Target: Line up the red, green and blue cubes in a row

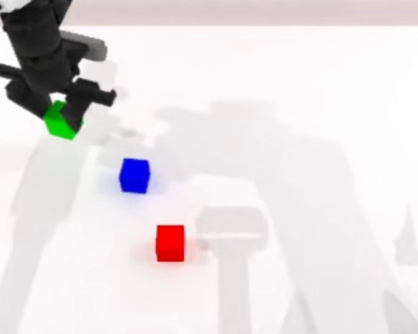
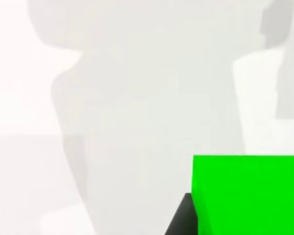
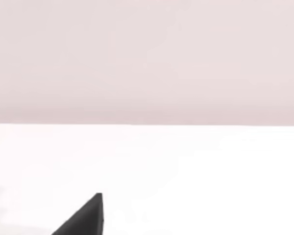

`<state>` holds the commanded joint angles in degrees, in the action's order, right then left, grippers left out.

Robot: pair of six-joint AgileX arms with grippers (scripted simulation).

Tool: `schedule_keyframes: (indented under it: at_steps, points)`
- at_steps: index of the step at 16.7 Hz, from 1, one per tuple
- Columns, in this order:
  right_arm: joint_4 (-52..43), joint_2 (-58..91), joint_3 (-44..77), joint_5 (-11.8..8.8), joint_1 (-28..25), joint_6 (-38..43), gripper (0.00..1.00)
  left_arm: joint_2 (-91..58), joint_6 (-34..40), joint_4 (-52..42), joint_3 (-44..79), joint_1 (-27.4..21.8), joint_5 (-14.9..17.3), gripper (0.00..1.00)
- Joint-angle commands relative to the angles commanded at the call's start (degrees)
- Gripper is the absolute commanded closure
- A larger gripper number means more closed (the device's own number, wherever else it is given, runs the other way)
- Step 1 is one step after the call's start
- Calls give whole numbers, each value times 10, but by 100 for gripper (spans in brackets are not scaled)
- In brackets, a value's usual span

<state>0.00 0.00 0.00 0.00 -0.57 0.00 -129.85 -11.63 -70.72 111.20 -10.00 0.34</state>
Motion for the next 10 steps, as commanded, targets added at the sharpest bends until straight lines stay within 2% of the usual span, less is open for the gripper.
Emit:
schedule_keyframes:
  at_steps: [4,10]
  points:
    - [0,0,0,0,0,0,0,9,108,-4,-9,-75,-2,100]
    - [0,0,0,0,0,0,0,42,404,-8,-51,-243,-5,100]
